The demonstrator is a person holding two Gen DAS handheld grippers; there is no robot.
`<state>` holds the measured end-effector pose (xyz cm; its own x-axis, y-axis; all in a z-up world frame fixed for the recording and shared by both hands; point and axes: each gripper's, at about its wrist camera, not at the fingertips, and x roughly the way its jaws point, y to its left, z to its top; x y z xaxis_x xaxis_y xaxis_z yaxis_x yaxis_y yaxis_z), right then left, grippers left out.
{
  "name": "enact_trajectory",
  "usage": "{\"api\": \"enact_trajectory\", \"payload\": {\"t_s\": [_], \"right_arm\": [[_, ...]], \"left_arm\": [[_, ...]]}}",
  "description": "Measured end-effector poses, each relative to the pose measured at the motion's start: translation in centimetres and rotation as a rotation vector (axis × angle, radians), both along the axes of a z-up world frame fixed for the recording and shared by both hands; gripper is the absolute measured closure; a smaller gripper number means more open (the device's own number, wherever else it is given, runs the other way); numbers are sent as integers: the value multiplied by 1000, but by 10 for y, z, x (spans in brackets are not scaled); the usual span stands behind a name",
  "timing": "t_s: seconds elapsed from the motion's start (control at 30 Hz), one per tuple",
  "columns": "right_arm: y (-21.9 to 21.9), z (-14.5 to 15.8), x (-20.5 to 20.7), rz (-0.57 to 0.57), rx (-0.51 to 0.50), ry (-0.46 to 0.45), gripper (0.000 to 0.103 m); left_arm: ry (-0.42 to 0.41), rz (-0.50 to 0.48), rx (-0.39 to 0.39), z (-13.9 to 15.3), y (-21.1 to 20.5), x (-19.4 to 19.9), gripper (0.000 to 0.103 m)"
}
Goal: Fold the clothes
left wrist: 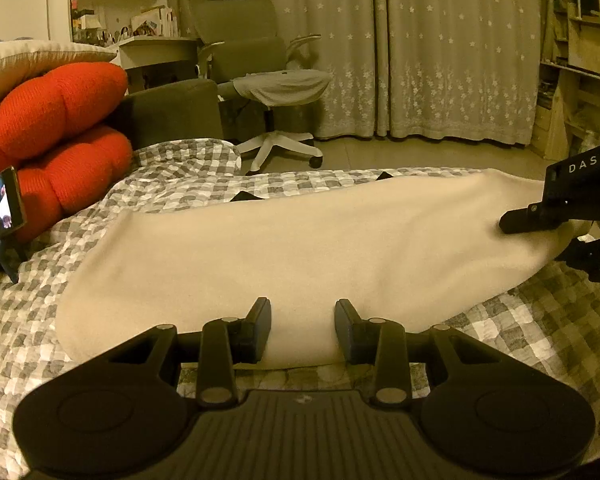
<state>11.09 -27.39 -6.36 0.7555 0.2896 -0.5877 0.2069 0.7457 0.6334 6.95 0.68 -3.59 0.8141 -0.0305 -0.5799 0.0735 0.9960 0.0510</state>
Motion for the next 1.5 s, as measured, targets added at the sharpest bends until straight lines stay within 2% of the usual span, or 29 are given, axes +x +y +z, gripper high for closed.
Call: {"api": "enact_trajectory", "payload": {"t_s": [0.27, 0.43, 0.57, 0.67, 0.8, 0.97, 1.1, 1.17, 1.27, 1.3, 1.43, 1.5], "right_arm": [[0, 1, -2, 4, -13, -5, 74], [-1, 0, -1, 1, -10, 4, 74], [0, 1, -1, 2, -13, 0, 74], [0, 0, -2, 0, -10, 1, 74], [2, 2, -2, -2, -11, 1, 74], [2, 2, -3, -4, -4, 2, 74], [1, 0, -3, -6, 3, 5, 74], [0, -2, -2, -5, 20, 14, 71], [-1, -12, -2, 1, 100, 51, 61], [-1, -16, -3, 9, 126, 64, 61], [-1, -13, -7, -2, 105, 49, 64], [-3, -13, -6, -9, 101, 41, 74]], "left_arm": [[9, -1, -18, 2, 3, 0, 69], [34, 23, -149, 10, 25, 3, 69], [28, 59, -179, 13, 38, 6, 69], [31, 76, -241, 15, 49, 8, 69], [7, 66, -265, 17, 51, 9, 69], [11, -7, -187, 8, 26, 10, 69], [0, -27, -108, 2, 11, 8, 69], [2, -25, -109, 2, 11, 7, 69], [8, -22, -121, 3, 12, 6, 69], [8, -22, -120, 3, 11, 5, 69], [7, -19, -116, 3, 10, 4, 69], [9, -19, -117, 3, 10, 4, 69]]}}
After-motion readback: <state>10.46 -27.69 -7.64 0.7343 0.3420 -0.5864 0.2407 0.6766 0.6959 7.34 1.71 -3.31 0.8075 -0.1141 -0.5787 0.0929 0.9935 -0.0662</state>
